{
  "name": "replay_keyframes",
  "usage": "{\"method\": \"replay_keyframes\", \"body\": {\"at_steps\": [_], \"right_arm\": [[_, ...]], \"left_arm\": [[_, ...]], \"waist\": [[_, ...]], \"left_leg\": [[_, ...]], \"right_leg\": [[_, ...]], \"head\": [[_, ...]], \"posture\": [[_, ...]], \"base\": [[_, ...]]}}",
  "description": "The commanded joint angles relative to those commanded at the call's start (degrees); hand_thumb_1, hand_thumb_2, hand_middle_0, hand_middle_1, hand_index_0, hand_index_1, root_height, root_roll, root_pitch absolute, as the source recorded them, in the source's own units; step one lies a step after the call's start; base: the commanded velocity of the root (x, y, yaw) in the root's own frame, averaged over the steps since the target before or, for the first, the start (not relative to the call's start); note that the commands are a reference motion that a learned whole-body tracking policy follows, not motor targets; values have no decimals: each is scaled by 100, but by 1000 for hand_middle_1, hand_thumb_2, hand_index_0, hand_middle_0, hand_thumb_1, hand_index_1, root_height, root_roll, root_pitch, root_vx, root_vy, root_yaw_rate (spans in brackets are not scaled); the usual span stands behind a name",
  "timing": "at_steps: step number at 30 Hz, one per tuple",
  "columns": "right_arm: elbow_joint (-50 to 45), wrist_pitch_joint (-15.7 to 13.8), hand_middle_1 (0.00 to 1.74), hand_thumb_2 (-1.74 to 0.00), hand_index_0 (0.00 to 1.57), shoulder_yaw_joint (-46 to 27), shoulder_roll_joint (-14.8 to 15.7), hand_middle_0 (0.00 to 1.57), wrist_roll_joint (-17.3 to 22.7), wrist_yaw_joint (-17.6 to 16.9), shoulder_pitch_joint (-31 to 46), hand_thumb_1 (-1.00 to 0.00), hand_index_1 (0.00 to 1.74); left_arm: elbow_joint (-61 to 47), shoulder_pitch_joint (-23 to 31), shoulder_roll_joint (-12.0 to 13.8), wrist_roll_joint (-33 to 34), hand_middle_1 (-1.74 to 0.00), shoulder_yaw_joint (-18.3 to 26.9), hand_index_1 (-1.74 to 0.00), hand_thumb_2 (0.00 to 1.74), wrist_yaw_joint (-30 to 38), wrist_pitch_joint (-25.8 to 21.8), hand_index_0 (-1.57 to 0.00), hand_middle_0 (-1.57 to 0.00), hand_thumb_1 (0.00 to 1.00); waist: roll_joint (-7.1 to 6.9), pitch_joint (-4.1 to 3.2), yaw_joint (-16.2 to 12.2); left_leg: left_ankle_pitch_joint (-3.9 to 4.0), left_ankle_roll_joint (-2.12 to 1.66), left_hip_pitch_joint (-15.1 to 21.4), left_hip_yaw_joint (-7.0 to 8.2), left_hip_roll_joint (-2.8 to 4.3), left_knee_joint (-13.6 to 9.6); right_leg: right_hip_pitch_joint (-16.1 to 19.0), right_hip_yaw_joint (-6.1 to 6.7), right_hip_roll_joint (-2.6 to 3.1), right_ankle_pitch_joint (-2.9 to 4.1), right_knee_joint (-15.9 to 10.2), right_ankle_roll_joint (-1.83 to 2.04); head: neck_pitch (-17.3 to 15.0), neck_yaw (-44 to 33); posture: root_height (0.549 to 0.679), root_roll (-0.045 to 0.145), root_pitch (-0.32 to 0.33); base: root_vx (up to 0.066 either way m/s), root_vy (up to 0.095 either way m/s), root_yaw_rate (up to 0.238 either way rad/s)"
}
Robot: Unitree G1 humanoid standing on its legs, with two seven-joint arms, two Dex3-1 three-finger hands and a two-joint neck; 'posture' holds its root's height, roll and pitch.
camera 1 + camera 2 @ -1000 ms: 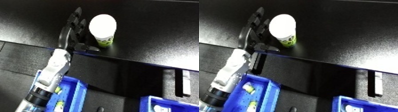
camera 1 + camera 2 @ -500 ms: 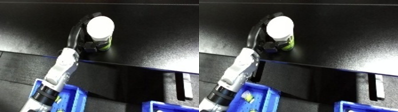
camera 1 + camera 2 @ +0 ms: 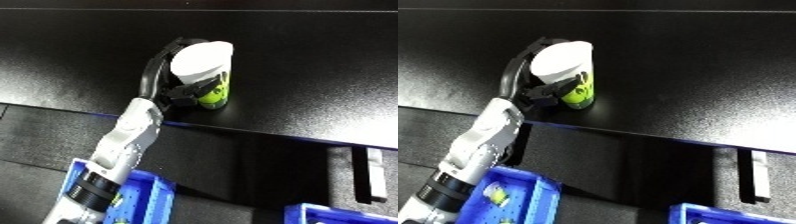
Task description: Pick up the object and place it into the box
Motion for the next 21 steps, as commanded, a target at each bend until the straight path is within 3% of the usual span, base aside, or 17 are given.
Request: {"method": "replay_keyframes", "body": {"at_steps": [10,21], "right_arm": [[-115,-200,0,0,0,-153,54,0,124,-152,238,0,0],[-145,-453,0,0,0,-473,110,0,291,-155,575,0,0]], "left_arm": [[-1148,632,239,283,-1479,709,-1479,1479,293,-690,-1334,-1334,850],[-1455,1812,598,810,-1479,2189,-1479,1479,1431,-2048,-1334,-1334,850]], "waist": [[49,26,247],[135,23,554]], "left_leg": [[71,-24,10,-167,-111,-135],[174,-81,-20,-318,-233,-242]], "right_leg": [[90,-171,-89,-57,-64,-59],[139,-312,-170,-117,-72,-141]], "head": [[63,247],[69,539]], "posture": [[628,35,-83],[628,51,-76]], "base": [[-27,-19,87],[-39,-17,97]]}}
